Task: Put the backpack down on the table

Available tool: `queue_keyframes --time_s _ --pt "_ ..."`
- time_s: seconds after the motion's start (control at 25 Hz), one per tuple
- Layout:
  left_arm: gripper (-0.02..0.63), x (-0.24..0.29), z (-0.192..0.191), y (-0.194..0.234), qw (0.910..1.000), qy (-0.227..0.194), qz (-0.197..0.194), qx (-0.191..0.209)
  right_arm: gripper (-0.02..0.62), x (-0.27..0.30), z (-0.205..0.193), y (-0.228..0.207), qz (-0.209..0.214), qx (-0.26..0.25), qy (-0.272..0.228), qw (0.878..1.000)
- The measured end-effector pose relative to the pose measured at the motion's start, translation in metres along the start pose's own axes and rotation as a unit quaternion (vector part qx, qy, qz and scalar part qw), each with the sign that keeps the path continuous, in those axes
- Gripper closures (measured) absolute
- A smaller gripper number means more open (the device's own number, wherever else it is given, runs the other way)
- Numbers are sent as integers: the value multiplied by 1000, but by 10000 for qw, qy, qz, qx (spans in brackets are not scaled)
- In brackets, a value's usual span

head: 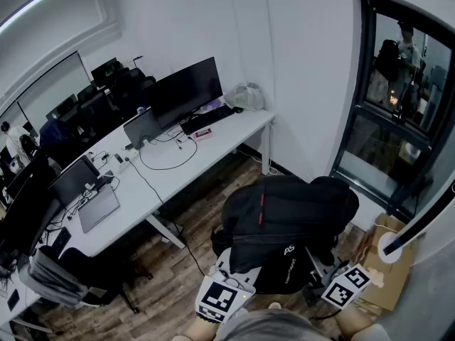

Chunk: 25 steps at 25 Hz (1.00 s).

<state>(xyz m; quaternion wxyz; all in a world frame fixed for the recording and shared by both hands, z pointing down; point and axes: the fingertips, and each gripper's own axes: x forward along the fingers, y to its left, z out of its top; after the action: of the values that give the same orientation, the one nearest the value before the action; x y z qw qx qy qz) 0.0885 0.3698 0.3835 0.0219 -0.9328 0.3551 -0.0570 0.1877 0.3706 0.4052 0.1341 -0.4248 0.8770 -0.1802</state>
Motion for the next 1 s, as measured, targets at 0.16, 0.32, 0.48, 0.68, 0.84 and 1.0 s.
queue_keyframes --time_s 0.16,0.32,0.48,0.68,0.84,1.0 --pt "552 7 1 -11 10000 0 36 -10 577 -10 3 -7 12 11 -11 10000" --pt "552 10 0 -13 10000 -15 51 18 575 -11 5 -10 43 48 -62 10000" --pt "552 19 6 -22 9999 -16 114 16 575 -18 13 -19 115 72 -73 9999" --pt "552 28 8 -26 9998 -11 219 35 575 -21 19 -28 235 90 -59 9997" --pt "552 29 7 -27 9996 -26 273 71 575 -21 19 -30 309 98 -52 9995" --pt "552 44 11 -38 9996 24 292 45 575 -29 30 -43 350 89 -27 9993"
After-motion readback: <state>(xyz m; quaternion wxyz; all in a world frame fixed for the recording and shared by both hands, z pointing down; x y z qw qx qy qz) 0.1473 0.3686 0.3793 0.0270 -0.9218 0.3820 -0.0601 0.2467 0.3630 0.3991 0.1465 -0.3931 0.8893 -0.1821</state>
